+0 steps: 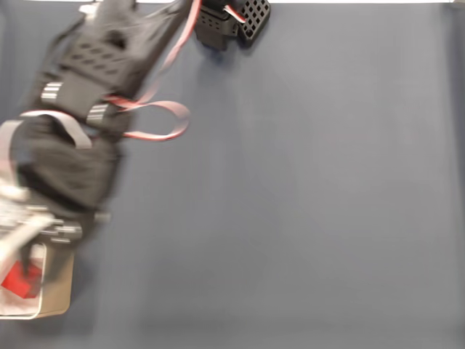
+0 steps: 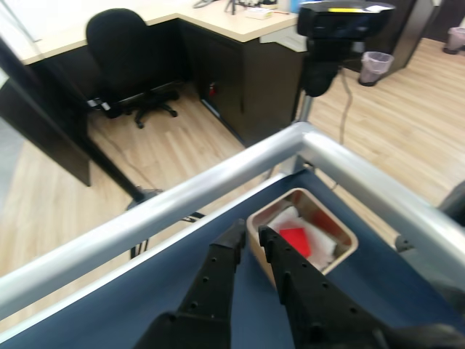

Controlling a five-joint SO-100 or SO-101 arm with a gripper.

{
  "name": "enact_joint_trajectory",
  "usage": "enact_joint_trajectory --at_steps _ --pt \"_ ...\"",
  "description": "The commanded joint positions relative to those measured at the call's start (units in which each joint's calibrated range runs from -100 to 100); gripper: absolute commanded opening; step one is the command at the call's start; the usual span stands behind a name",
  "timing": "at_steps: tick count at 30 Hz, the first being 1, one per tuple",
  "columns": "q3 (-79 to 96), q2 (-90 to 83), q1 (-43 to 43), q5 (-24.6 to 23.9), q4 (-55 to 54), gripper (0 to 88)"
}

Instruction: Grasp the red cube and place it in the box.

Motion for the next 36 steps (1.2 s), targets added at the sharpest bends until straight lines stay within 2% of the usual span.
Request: enact_joint_trajectory --at_steps 1,10,18,23,28,36 --pt "8.5 -13.2 -6.4 -0.8 -4.0 0.0" --pt "35.6 -39.3 -17.4 -0.6 -8.2 0.0" --pt "72.2 -67.2 -21.0 1.4 -14.4 0.0" --pt "94.4 -85.9 -22.6 2.1 -13.5 0.0" --pt "109.8 -101.2 -22.7 2.7 -3.5 0.0" --pt "119.6 -111.8 -22.9 2.1 19.3 0.0"
